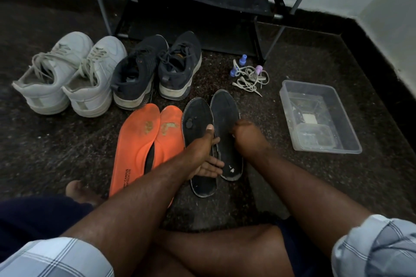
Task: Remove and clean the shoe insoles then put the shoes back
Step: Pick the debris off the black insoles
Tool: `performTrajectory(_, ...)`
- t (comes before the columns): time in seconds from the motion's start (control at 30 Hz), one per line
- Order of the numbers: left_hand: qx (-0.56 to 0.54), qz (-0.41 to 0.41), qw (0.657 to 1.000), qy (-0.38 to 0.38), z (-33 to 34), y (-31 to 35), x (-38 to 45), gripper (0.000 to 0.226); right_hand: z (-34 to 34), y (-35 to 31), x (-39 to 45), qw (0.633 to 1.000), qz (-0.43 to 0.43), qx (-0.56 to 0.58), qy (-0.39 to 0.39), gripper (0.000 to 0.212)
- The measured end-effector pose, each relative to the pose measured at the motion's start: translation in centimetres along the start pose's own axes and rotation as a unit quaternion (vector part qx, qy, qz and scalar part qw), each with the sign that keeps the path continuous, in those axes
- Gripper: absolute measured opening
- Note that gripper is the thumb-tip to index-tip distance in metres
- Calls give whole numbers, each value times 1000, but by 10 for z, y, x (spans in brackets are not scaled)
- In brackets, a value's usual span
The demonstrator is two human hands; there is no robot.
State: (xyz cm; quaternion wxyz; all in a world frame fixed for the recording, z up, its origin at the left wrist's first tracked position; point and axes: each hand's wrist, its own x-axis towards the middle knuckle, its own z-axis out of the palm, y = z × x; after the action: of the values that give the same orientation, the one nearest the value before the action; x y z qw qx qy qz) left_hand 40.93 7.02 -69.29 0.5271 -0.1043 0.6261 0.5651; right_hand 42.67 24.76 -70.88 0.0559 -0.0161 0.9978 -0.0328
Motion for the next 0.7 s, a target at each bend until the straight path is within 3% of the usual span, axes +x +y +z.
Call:
performTrajectory(0.1, 5, 1, 1000, 3, 0, 1, 1, 82, -1, -10, -4, 999, -49, 22, -9, 20)
performTrajectory(0.27, 2, -1, 1000, 3, -1, 0, 0, 83, -4, 5, 15, 1000, 10, 2, 25, 24)
performTrajectory(0.4, 4, -3, 1000, 2, -1, 1, 2, 83, -2, -6, 11, 997, -73, 22, 5, 23)
performTrajectory(0.57, 1, -5, 1000, 0, -1, 0, 2, 82, -3, 8, 34, 998, 52, 2, 24, 26)
performTrajectory(0.7, 6, -5, 1000, -2, -1, 0, 4, 82, -3, -16, 32, 998, -55, 10, 23, 24)
